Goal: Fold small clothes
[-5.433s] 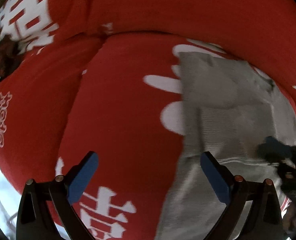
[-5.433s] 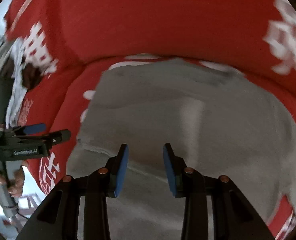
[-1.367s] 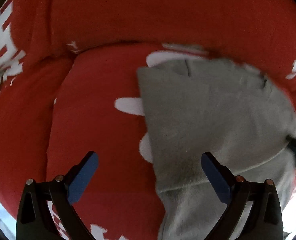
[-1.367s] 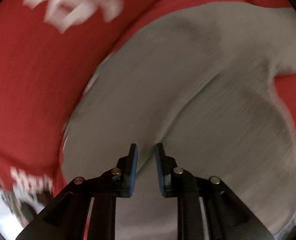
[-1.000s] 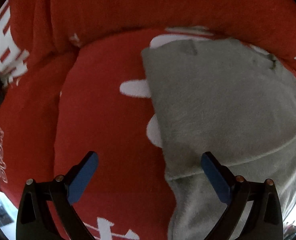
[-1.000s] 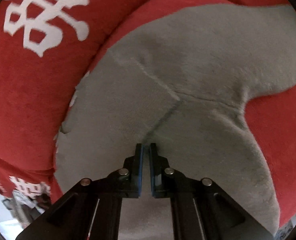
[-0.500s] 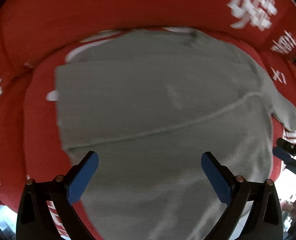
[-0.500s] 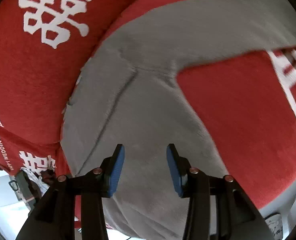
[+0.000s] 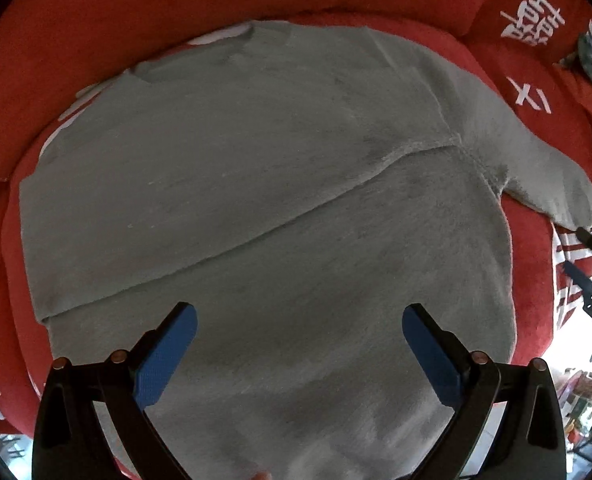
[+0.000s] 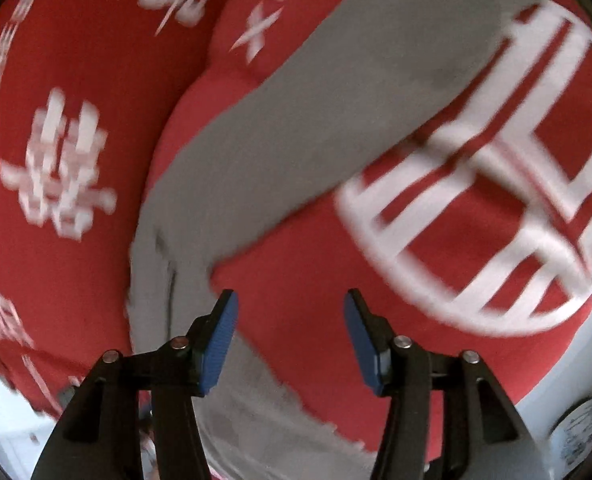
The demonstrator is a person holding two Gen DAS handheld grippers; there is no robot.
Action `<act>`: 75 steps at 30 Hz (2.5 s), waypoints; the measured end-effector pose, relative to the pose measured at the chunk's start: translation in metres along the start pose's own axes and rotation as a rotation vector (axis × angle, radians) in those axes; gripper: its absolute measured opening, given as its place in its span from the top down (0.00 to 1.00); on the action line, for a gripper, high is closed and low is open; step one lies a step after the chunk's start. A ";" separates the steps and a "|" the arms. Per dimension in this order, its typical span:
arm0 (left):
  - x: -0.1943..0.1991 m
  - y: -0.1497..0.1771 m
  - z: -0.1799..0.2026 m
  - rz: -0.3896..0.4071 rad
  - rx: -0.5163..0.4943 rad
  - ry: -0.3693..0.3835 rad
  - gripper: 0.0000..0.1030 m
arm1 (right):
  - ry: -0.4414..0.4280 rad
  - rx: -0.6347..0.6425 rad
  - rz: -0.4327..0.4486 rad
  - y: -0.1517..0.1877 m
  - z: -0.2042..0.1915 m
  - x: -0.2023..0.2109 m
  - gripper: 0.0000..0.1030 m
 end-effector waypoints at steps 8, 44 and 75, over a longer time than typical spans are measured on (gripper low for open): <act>-0.013 -0.012 0.023 -0.031 0.002 0.063 0.00 | -0.086 -0.223 0.119 -0.057 0.055 0.004 0.43; 0.018 0.042 -0.182 0.117 0.395 -0.075 0.00 | -0.193 0.712 -0.404 0.157 -0.282 -0.188 0.90; 0.030 0.050 -0.236 0.189 0.460 0.190 0.00 | 0.017 1.065 -0.391 0.220 -0.296 -0.178 0.71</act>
Point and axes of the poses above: each gripper's, at about its wrist camera, not at the fingertips, and x roughly against the way its jaws point, z to its right, y to its underside, the point moved 2 cm from there along -x, roughly the way its jaws point, and after that the axes turned 3 degrees about z, right-handed, at the moved point
